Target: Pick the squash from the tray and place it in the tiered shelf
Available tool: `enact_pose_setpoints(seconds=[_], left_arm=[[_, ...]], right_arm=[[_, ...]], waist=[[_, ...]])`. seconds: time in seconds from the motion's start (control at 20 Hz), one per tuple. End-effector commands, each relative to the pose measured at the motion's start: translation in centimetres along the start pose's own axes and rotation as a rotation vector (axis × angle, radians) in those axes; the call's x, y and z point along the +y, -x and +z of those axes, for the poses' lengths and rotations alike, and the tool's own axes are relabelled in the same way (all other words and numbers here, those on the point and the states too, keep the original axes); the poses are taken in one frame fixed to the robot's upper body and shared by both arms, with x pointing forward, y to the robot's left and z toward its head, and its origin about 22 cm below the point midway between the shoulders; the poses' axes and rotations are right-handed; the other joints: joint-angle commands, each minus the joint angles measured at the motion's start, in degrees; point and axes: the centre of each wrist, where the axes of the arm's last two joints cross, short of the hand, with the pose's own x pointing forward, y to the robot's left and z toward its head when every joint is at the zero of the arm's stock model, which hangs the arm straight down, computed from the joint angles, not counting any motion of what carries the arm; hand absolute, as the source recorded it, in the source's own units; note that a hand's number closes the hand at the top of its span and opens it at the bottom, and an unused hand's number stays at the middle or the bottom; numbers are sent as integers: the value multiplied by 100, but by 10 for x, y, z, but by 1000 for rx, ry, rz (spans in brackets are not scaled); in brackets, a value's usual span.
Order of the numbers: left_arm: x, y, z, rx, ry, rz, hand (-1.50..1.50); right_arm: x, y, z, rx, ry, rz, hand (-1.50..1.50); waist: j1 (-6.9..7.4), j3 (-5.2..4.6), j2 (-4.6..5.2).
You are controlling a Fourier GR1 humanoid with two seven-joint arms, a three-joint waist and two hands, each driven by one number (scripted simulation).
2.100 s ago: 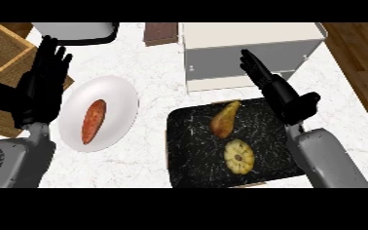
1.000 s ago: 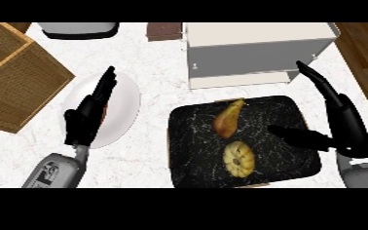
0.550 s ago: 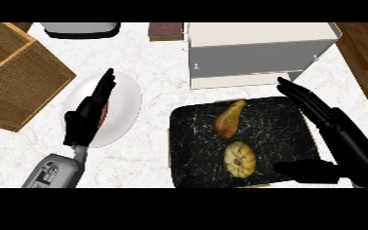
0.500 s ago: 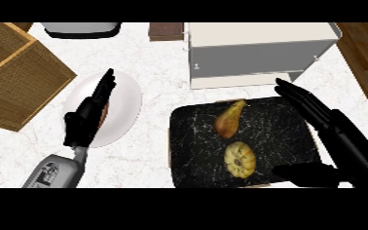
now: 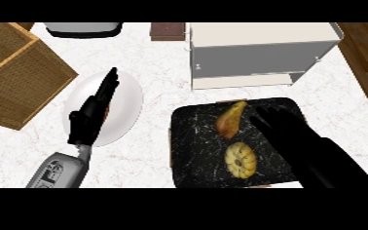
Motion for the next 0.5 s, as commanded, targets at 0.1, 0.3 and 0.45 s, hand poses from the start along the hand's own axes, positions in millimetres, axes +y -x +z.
enact_pose_setpoints(seconds=[0.1,0.3,0.45], left_arm=[[-8,2,3,14,2,0,0],[-7,-5,-4,0,12,6,0],[-2,-6,-15,-3,2,5,0]], right_arm=[[-3,-49,22,111,-64,223,-150],[5,-73,-1,127,-74,224,-150],[18,-81,6,130,-73,208,-150]], waist=[[33,3,-4],[53,18,26],[12,21,27]])
